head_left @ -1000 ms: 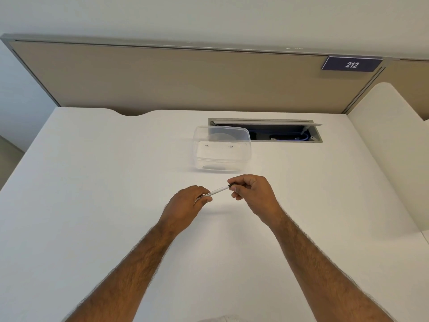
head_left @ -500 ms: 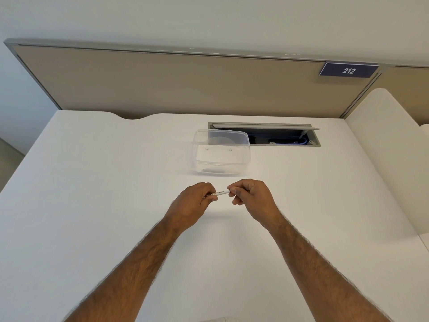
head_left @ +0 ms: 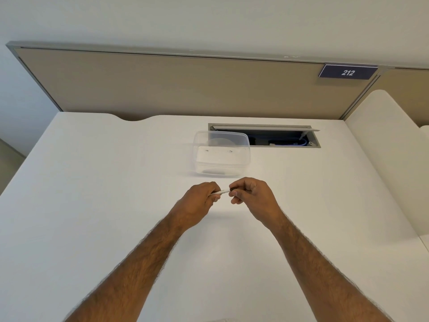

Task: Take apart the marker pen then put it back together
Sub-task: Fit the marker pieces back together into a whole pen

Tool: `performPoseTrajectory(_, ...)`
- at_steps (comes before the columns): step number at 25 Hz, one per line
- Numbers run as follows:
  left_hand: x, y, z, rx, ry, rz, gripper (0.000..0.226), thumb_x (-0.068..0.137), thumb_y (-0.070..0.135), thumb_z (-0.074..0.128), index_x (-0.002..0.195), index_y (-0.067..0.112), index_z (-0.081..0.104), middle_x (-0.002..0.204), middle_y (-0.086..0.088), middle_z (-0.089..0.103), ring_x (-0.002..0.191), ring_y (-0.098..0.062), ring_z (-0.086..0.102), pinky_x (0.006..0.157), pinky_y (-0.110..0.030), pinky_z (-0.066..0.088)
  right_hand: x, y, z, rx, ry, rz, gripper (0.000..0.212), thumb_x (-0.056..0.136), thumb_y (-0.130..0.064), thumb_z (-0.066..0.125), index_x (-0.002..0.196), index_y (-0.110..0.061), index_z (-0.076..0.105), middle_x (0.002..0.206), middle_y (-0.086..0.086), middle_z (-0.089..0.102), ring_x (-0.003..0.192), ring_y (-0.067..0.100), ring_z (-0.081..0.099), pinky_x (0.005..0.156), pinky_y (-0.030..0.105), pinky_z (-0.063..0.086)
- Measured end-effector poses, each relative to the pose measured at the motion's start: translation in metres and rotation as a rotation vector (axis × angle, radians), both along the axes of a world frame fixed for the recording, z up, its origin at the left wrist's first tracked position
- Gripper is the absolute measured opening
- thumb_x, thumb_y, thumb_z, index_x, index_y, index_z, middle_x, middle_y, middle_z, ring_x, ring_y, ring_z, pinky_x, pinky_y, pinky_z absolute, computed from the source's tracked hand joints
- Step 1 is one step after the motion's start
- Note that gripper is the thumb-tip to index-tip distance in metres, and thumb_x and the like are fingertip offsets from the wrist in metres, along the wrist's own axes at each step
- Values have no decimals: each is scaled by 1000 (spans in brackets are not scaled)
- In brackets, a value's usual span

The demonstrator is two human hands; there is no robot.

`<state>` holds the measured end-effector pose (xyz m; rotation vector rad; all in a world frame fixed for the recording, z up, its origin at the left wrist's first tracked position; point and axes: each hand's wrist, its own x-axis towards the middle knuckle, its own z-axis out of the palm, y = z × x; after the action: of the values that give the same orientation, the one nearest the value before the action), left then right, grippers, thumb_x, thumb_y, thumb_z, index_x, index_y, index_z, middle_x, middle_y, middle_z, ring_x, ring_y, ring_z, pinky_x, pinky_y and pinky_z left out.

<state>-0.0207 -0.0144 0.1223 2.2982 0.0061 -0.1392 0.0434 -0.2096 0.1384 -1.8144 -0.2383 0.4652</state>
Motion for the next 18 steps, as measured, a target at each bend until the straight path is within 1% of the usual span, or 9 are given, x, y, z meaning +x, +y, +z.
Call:
performPoseTrajectory(3,2,-2,1,-24,-24,-4,18,101,27,53,87,20,62,80,3,61,76,-18,56,73,-44,51,-1,0,-3,-100,-75,8,16,91,3,60,95,-7,72,80,7,74,65,17,71,66,25,56)
performPoseTrajectory(5,3,-2,0,-26,-59,-2,21,101,27,55,87,16,64,78,1,61,75,-18,55,71,-40,49,-2,2,-3,-130,-100,22,15,93,1,58,93,-7,71,79,5,73,63,14,70,65,23,55)
performPoseTrajectory(9,5,-1,2,-2,-87,19,18,99,27,58,84,20,63,75,7,58,73,-16,54,68,-39,48,-6,4,-1,-184,-188,55,15,98,-8,56,88,-9,67,76,6,70,61,13,63,63,24,51)
performPoseTrajectory(12,6,-1,7,20,-84,36,15,97,29,61,84,22,62,78,7,59,74,-15,54,67,-36,46,-8,6,-3,-225,-246,69,19,100,-13,52,85,-12,64,71,0,66,59,12,58,60,22,48)
performPoseTrajectory(15,8,-2,9,-10,-49,47,17,97,32,62,86,20,63,80,7,61,76,-14,55,67,-32,45,-9,6,-4,-207,-218,48,24,102,-18,52,82,-12,63,68,-3,63,57,11,55,60,24,47)
performPoseTrajectory(18,8,-2,8,-29,-57,9,22,101,30,56,90,15,68,81,4,62,77,-15,56,70,-31,46,-8,2,-2,-187,-198,64,19,101,-19,55,86,-14,65,73,-1,66,60,11,59,61,20,48)
